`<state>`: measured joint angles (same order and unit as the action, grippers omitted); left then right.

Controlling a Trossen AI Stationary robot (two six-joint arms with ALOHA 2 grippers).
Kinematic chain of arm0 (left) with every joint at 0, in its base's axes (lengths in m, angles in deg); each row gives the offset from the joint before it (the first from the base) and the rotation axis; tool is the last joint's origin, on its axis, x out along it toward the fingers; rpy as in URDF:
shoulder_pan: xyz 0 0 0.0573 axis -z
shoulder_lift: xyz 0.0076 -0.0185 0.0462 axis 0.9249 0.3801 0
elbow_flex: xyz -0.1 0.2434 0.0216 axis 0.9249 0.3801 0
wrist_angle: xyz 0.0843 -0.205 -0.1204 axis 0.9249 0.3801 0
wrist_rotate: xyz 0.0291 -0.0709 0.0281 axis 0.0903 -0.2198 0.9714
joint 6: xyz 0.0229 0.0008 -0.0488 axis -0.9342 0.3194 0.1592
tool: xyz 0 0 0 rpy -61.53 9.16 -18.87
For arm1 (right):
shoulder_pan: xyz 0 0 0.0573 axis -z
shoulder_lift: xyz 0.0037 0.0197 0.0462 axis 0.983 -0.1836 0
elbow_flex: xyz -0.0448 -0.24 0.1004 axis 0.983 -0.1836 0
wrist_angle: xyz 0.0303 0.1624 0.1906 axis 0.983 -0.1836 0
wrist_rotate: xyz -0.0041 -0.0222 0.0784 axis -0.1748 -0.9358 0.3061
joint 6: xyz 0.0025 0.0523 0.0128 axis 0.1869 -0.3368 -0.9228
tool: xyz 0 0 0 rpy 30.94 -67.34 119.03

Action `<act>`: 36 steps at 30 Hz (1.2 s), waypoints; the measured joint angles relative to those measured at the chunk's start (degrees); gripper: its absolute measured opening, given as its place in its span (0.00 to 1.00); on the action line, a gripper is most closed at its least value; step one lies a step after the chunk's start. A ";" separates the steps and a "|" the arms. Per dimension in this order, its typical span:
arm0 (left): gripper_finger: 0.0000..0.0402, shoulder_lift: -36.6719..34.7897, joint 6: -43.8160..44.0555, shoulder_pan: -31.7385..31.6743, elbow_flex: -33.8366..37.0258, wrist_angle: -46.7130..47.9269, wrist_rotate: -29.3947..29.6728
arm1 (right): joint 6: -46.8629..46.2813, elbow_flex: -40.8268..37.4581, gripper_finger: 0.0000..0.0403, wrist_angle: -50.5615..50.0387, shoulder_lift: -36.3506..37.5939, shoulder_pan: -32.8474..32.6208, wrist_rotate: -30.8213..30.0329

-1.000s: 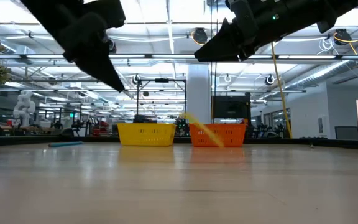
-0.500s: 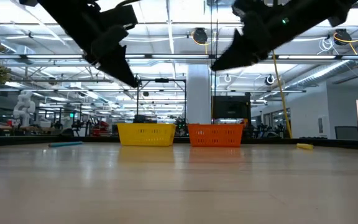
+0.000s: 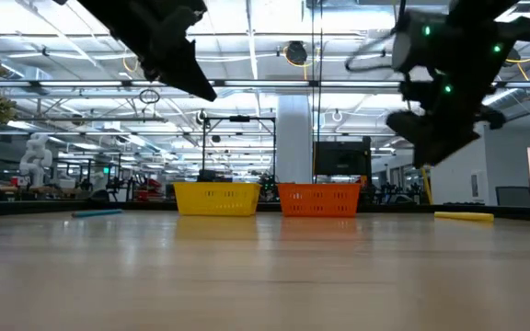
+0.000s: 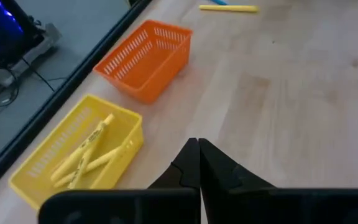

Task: Sort pens & pencils
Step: Put the yellow pen into the yellow bin

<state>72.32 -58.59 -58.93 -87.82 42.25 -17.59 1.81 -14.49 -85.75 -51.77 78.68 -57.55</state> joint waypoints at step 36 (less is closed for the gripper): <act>0.00 0.15 -0.79 2.43 0.00 -0.31 -0.35 | -6.01 -18.71 0.25 21.01 2.64 1.34 5.81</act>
<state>72.47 -59.38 -56.50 -87.82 41.94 -17.94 -4.19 -33.21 -64.74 -49.12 80.02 -51.73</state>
